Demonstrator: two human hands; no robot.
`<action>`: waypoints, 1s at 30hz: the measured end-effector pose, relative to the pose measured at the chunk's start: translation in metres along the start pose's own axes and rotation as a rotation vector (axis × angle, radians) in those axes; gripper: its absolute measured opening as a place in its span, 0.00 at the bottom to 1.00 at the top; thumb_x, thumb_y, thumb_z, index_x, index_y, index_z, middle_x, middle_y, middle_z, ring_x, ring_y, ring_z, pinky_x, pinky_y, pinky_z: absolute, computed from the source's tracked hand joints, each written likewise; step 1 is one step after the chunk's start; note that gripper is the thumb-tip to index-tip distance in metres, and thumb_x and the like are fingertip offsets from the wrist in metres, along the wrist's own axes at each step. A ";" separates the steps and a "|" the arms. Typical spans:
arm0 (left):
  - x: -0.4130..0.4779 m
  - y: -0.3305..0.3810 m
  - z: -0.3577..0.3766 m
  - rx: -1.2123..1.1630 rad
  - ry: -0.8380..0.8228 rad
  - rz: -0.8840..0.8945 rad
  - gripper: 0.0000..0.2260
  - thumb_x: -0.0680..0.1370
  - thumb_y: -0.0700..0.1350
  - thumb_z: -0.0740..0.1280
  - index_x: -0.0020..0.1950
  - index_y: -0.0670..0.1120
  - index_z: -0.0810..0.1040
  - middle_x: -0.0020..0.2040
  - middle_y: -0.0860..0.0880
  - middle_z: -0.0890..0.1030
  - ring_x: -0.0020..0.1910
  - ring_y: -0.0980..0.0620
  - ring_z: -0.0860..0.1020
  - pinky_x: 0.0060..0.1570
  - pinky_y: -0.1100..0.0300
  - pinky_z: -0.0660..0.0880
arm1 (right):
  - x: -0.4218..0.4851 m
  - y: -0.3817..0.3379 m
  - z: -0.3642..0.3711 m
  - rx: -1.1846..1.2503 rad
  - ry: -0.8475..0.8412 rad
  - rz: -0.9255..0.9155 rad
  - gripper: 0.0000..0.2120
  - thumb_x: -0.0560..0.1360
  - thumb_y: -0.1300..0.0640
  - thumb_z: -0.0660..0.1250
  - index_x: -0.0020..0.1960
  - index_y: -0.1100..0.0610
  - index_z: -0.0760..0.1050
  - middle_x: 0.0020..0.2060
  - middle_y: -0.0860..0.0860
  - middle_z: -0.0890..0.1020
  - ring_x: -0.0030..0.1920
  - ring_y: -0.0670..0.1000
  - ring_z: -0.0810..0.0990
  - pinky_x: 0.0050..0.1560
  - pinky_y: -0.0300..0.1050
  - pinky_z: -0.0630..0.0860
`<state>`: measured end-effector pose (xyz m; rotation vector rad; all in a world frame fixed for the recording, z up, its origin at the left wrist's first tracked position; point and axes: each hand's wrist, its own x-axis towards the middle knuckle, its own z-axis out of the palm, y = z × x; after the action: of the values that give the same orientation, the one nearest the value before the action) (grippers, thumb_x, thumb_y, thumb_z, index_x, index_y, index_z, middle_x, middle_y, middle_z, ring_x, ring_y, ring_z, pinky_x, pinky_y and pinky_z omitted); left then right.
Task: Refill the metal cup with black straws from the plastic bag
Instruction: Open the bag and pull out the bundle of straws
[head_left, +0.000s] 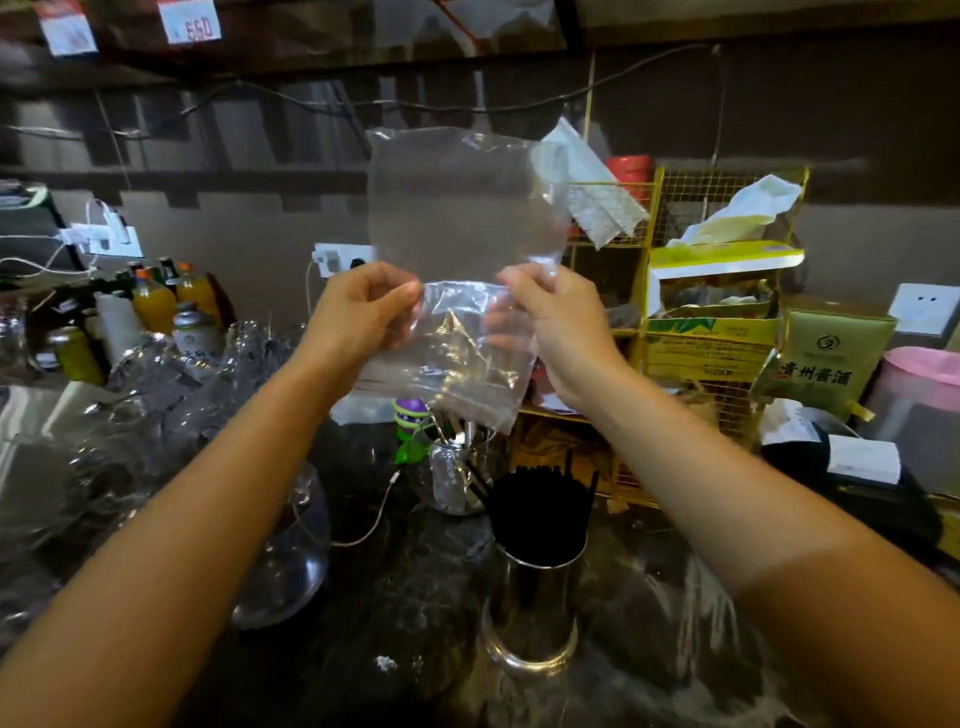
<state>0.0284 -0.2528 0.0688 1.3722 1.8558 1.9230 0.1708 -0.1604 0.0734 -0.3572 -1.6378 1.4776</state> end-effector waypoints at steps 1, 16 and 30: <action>-0.008 -0.005 -0.008 0.031 0.017 -0.015 0.09 0.76 0.41 0.63 0.37 0.50 0.76 0.23 0.57 0.79 0.20 0.64 0.71 0.22 0.71 0.70 | -0.006 0.008 0.011 -0.074 0.031 -0.013 0.10 0.76 0.60 0.60 0.36 0.53 0.72 0.30 0.53 0.76 0.25 0.46 0.77 0.31 0.46 0.77; -0.183 -0.182 -0.033 0.507 0.067 -0.526 0.07 0.76 0.39 0.60 0.42 0.41 0.76 0.40 0.40 0.80 0.43 0.43 0.78 0.45 0.53 0.72 | -0.141 0.209 0.073 -0.696 -0.128 0.237 0.17 0.75 0.60 0.61 0.62 0.58 0.62 0.46 0.66 0.80 0.46 0.64 0.79 0.44 0.53 0.75; -0.244 -0.254 -0.001 1.098 -0.301 -0.128 0.21 0.67 0.34 0.69 0.60 0.37 0.73 0.61 0.31 0.74 0.58 0.32 0.75 0.53 0.37 0.74 | -0.194 0.287 0.046 -1.305 -0.543 0.226 0.31 0.77 0.48 0.54 0.73 0.56 0.43 0.75 0.57 0.47 0.74 0.57 0.50 0.73 0.54 0.52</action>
<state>0.0480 -0.3533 -0.2687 1.5357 2.8206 0.4794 0.1523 -0.2562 -0.2622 -0.9025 -2.9397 0.4205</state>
